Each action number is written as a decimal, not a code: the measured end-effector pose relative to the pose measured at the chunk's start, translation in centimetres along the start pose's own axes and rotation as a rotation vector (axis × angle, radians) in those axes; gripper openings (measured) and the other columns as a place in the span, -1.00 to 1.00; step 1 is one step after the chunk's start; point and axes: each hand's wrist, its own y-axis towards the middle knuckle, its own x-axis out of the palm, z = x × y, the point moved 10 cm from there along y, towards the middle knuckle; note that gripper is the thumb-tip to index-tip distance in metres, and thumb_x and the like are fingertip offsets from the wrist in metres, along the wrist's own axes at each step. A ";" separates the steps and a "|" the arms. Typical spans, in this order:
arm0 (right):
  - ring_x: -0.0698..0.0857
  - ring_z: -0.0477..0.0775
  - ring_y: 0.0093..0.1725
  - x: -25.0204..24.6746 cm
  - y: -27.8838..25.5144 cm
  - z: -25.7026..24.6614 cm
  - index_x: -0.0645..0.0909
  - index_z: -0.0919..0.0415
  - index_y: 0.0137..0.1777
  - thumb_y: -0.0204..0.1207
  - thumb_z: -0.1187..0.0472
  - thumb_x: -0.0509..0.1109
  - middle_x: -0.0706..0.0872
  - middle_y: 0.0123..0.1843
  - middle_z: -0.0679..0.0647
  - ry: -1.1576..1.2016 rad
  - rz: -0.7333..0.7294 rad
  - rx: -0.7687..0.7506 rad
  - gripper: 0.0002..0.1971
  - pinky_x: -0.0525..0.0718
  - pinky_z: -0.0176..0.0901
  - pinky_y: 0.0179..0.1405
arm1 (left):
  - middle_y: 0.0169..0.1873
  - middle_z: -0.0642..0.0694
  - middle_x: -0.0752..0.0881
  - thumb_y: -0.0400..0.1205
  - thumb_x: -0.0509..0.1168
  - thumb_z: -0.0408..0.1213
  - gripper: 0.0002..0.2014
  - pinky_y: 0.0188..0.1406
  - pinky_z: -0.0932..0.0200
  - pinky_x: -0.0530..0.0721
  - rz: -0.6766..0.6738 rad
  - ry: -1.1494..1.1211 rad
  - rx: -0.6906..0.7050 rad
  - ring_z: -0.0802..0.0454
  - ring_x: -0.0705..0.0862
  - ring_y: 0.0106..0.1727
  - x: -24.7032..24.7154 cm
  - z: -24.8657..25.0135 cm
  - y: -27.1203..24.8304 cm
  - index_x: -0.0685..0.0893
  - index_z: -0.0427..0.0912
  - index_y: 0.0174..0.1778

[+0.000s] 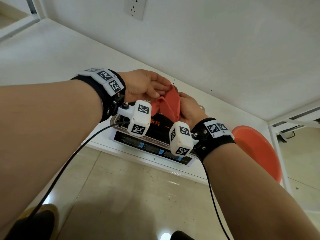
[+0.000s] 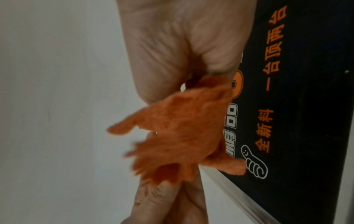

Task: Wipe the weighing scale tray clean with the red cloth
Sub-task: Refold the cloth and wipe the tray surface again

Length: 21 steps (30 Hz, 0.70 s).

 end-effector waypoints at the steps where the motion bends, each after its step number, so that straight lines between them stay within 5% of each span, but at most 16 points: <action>1: 0.83 0.31 -0.07 0.4 0.0 0.1 0.58 0.43 0.29 0.65 0.31 0.35 0.79 0.06 0.38 0.014 -0.020 0.008 -0.72 0.83 0.21 -0.01 | 0.24 -0.16 0.72 0.52 0.13 -0.83 -0.45 -0.05 0.21 0.80 0.010 0.006 0.016 0.04 0.75 0.11 0.0 0.1 0.0 0.55 -0.31 0.37; 4: 0.74 0.42 0.25 0.8 -0.5 0.3 0.55 0.43 0.44 0.54 -0.05 0.44 0.68 0.36 0.43 0.075 -0.055 0.069 -0.37 0.66 0.33 0.34 | 0.20 -0.11 0.74 0.50 0.28 -0.73 -0.48 -0.04 0.19 0.80 0.035 0.082 0.045 0.06 0.76 0.12 -0.4 0.4 0.0 0.59 -0.25 0.35; 6: 0.81 0.34 0.08 0.8 -0.5 0.2 0.70 0.38 0.24 0.49 -0.20 0.44 0.80 0.14 0.37 0.038 -0.098 0.090 -0.38 0.71 0.27 0.26 | 0.20 -0.08 0.75 0.49 0.35 -0.67 -0.48 0.07 0.11 0.77 0.043 0.157 0.050 0.03 0.74 0.20 -0.4 0.3 0.1 0.59 -0.22 0.35; 8: 0.81 0.29 -0.01 1.2 -0.6 -0.3 0.81 0.31 0.04 0.52 -0.11 0.44 0.84 -0.04 0.32 -0.070 -0.140 0.036 -0.57 0.70 0.23 0.26 | 0.17 -0.08 0.76 0.47 0.36 -0.69 -0.47 0.06 0.10 0.77 0.043 0.202 0.066 0.02 0.76 0.15 -0.1 0.3 0.1 0.58 -0.22 0.34; 12: 0.80 0.42 0.10 -0.2 -0.2 -0.5 0.62 0.43 0.21 0.62 0.32 0.44 0.82 0.01 0.39 -0.151 0.008 -0.018 -0.76 0.72 0.38 0.25 | 0.14 -0.08 0.76 0.47 0.32 -0.73 -0.49 0.00 0.15 0.78 0.100 0.201 0.107 0.10 0.74 0.05 0.0 0.7 0.4 0.61 -0.21 0.29; 16: 0.80 0.45 0.13 -2.0 0.0 -2.4 0.57 0.33 0.13 0.59 0.35 0.47 0.78 0.16 0.44 -0.146 0.160 -0.106 -0.82 0.75 0.44 0.13 | -0.05 -0.09 0.77 0.51 0.38 -0.58 -0.65 -0.01 0.10 0.79 0.228 0.185 0.136 0.02 0.75 -0.05 -1.0 1.5 0.6 0.62 -0.22 0.18; 21: 0.84 0.36 -0.02 -2.2 0.4 -3.7 0.59 0.35 0.21 0.53 0.34 0.53 0.80 0.10 0.41 -0.151 0.160 -0.197 -0.71 0.82 0.33 -0.03 | -0.24 -0.16 0.76 0.54 0.43 -0.40 -0.84 -0.02 0.05 0.76 0.154 0.414 -0.009 0.04 0.72 -0.29 0.1 -0.1 1.1 0.68 -0.24 0.01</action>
